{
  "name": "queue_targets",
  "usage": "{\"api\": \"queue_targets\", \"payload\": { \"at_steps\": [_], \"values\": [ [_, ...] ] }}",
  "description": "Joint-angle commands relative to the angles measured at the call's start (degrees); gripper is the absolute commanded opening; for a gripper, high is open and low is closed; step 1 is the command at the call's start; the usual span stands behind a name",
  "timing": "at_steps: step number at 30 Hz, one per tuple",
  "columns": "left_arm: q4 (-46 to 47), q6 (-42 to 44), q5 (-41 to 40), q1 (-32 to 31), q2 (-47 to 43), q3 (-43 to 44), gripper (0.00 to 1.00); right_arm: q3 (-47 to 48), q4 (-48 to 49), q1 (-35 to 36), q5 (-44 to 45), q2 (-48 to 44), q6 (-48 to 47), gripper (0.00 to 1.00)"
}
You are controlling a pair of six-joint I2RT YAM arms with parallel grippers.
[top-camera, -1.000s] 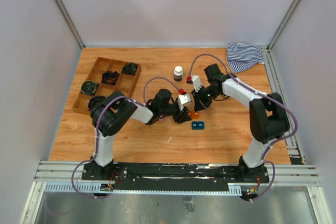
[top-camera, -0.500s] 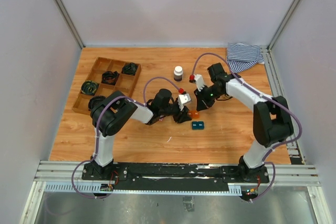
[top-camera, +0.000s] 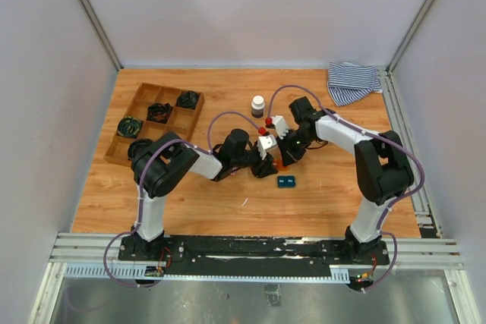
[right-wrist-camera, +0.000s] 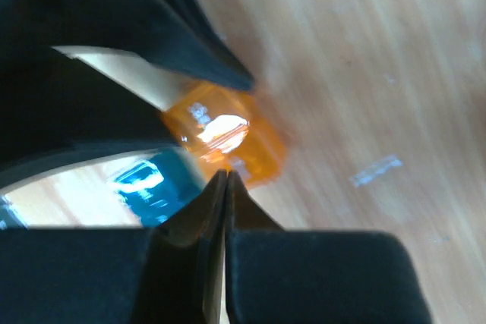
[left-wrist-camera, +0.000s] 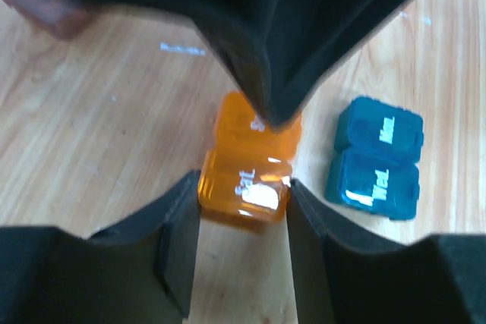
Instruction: Sort the pills into containers
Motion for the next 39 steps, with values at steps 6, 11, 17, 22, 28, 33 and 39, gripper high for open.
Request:
{"api": "queue_targets", "payload": {
  "at_steps": [6,11,17,22,28,33,39],
  "values": [
    [-3.5,1.4,-4.0,-1.6,0.9,0.0,0.22,0.4,-2.4,0.8,3.5,0.4,-1.0,0.01],
    [-2.6,2.9,-4.5,-1.8,-0.1,-0.7,0.23,0.1,-1.8,-2.3,-6.1,-2.2,0.6,0.03],
    [-2.1,3.4,-4.2,-1.8,-0.3,-0.9,0.23,-0.7,-0.6,-4.0,-11.0,-4.9,1.8,0.04],
    [-1.4,3.7,-4.6,-1.9,-0.8,-1.7,0.23,-1.0,-0.7,-3.8,-9.9,-2.4,2.9,0.02],
    [-0.4,3.3,-4.7,-1.9,-0.8,-2.2,0.23,2.2,-5.9,-3.7,1.7,10.8,3.2,0.01],
    [0.4,3.3,-4.6,-1.9,-0.9,-2.6,0.24,1.7,-4.8,-4.3,-1.2,7.8,2.7,0.01],
    [0.6,2.7,-5.4,-2.1,-2.1,-2.6,0.32,0.9,-3.7,-7.7,-14.2,-0.3,1.8,0.13]
  ]
}}
